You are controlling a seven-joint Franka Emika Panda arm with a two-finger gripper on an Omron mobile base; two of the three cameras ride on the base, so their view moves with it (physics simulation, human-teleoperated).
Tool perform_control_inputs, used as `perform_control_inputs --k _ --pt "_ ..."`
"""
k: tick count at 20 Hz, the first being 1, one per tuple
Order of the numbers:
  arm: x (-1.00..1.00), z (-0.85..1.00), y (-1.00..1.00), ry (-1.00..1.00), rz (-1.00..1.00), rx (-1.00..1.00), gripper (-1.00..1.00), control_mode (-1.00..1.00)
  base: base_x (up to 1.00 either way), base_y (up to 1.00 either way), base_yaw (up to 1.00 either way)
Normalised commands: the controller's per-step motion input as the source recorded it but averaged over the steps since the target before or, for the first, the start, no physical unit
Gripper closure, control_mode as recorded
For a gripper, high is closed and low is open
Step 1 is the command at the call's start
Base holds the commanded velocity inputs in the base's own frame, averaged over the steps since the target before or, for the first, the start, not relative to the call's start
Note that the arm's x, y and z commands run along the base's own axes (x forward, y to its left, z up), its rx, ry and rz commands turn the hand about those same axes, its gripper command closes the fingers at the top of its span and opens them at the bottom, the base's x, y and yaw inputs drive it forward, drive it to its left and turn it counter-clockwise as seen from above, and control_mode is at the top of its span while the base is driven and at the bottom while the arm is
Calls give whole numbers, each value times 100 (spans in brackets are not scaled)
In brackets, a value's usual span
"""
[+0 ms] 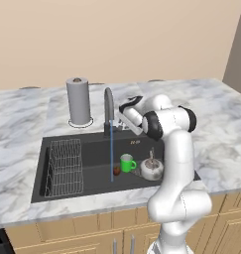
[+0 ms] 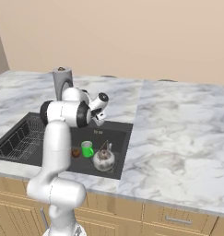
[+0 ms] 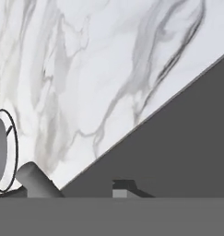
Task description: Pick the kettle and mug and place them in the sink. Then turn on the water.
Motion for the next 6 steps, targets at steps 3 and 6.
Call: perform_control_inputs --k 3,6 --pt "-20 0 -45 7 -12 0 100 -100 0 0 0" --pt "-10 0 -43 4 -6 0 100 -100 0 0 0"
